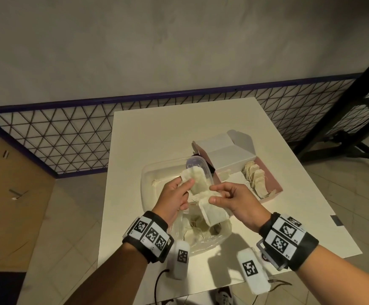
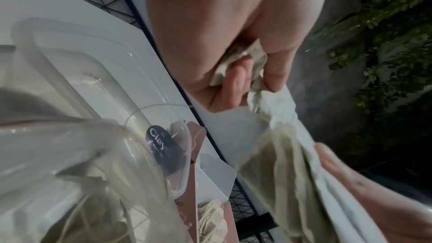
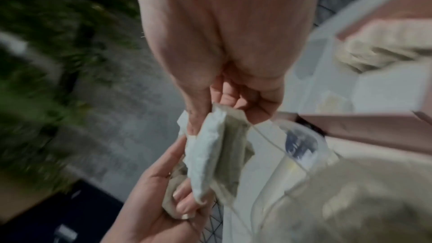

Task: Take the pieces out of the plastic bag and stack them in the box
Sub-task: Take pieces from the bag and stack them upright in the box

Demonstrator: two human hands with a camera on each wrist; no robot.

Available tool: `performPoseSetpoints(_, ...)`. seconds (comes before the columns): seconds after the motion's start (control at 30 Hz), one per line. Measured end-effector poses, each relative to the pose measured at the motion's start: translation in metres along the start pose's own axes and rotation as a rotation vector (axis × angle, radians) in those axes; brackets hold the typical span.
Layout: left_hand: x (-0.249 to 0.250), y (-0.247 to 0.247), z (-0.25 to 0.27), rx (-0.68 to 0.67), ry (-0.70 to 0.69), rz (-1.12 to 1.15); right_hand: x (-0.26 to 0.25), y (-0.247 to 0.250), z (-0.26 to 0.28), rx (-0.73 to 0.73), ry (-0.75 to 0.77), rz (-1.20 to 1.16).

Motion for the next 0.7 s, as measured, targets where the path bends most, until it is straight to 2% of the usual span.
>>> performPoseSetpoints(0.13,0.001,0.009,-0.001,0.037,-0.035,-0.110,-0.027,-0.001,0.006,-0.060,0.105,0.049)
performPoseSetpoints(0.23,-0.004,-0.002,0.004,-0.017,-0.039,-0.201,-0.036,-0.005,0.005,-0.055,0.125,0.021)
performPoseSetpoints(0.37,-0.007,-0.017,0.013,-0.117,-0.038,-0.288,-0.029,-0.004,-0.003,0.016,0.110,0.017)
performPoseSetpoints(0.47,-0.008,-0.022,0.018,-0.185,-0.017,-0.305,-0.023,-0.004,-0.006,0.016,0.087,0.025)
performPoseSetpoints(0.57,-0.011,-0.025,0.023,-0.249,0.040,-0.219,-0.020,-0.006,-0.006,-0.030,0.086,0.083)
performPoseSetpoints(0.7,-0.017,-0.026,0.026,-0.267,0.190,0.076,-0.019,0.004,-0.008,-0.005,0.095,0.140)
Point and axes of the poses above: each hand's wrist, its own z-axis away from the middle knuckle, its own y-axis out of the back of the hand, x = y × z, the point moved 9 cm from there along -z, towards the middle knuckle, and after that the axes turned 13 degrees about x, right-handed, at the moved point
